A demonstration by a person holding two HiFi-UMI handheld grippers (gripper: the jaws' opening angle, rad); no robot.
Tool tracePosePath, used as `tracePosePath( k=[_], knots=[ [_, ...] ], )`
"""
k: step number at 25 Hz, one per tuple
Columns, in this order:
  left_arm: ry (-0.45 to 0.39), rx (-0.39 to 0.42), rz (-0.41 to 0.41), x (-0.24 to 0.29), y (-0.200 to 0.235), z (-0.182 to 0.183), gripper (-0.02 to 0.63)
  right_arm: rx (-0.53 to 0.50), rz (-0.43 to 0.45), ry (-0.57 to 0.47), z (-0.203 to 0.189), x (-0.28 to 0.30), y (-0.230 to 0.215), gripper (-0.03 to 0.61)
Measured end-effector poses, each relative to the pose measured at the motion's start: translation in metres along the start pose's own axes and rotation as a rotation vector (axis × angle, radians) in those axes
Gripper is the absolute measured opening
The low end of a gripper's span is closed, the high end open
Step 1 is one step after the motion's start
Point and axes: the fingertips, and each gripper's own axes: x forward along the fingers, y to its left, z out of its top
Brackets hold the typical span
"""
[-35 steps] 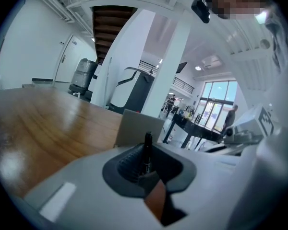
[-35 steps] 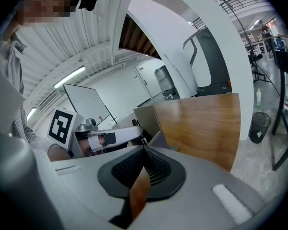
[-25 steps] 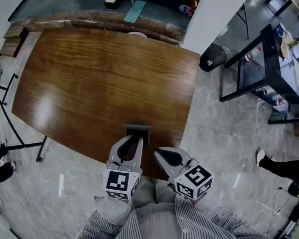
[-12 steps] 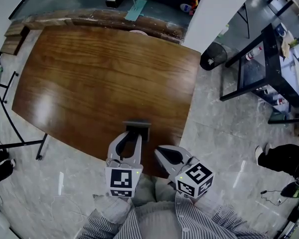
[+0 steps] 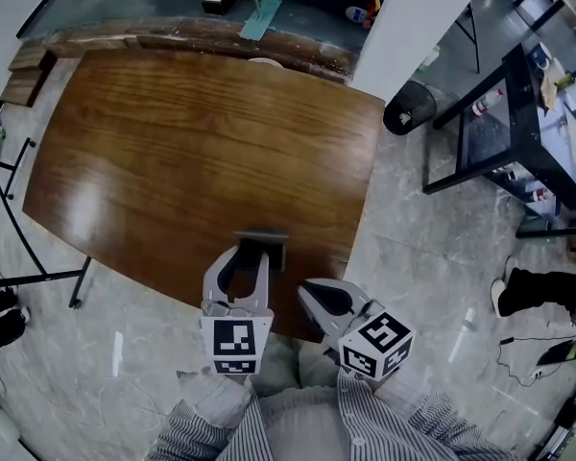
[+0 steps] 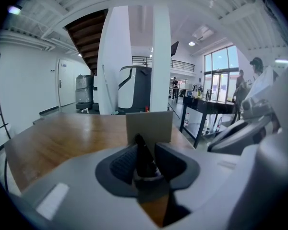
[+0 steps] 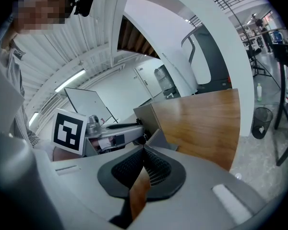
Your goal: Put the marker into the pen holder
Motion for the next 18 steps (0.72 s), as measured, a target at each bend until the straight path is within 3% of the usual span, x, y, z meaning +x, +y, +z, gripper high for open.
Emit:
tracePosePath(
  k=[11,18],
  knots=[
    [0.002,-0.025,0.014,-0.006,0.001,-0.001,0.164,-0.005,0.004,-0.021,0.005,-0.004,0.002,0.0],
    [-0.044,-0.125,-0.006,-0.024,0.001,0.005,0.157,-0.045,0.008,-0.061,0.021,-0.01,0.011,0.0]
  ],
)
